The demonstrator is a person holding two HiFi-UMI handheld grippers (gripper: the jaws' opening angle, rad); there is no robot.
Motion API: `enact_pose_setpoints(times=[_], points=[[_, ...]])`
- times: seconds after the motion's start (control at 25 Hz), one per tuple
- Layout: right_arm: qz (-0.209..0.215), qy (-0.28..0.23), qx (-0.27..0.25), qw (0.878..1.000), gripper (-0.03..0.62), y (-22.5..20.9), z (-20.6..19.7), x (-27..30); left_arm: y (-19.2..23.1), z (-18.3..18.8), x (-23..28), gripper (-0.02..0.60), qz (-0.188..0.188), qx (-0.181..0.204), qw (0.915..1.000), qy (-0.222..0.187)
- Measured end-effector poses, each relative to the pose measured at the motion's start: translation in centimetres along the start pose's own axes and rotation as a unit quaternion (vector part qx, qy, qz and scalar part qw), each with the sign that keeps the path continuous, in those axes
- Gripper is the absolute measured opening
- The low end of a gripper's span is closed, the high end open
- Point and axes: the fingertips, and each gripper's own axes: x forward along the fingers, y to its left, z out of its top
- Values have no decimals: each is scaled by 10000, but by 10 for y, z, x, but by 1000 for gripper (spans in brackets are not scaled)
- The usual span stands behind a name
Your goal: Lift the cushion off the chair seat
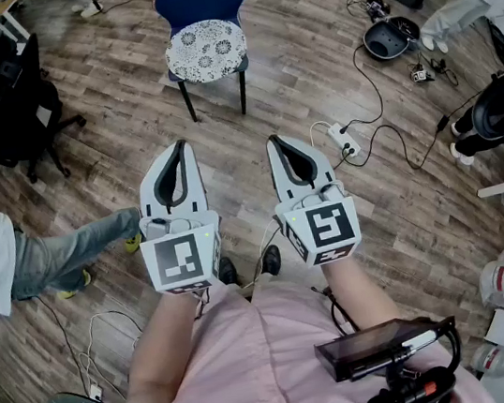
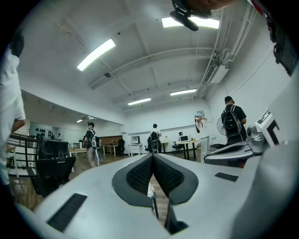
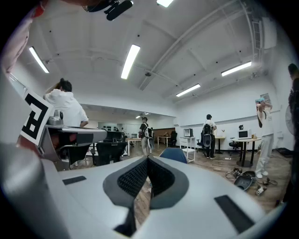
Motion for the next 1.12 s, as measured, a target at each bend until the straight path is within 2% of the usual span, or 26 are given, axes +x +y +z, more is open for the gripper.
enact_pose_setpoints(times=[0.28, 0.48, 0.56, 0.84, 1.12], points=[[126, 13, 38, 9999, 0, -21, -6, 2, -17, -3, 16, 11, 64, -17, 10000, 31], [437, -88, 179, 9988, 2, -30, -6, 11, -24, -5, 28, 11, 129, -69, 9999, 53], [535, -57, 195, 9984, 47, -31, -7, 20, -18, -9, 33, 11, 192, -89, 9997, 90], [529, 46, 64, 9986, 54, -48, -13, 65, 4, -30, 71, 11, 276, -147, 9992, 241], [482, 203, 77, 9986, 72, -66, -24, 159, 59, -55, 150, 11, 260, -178, 9990, 303]])
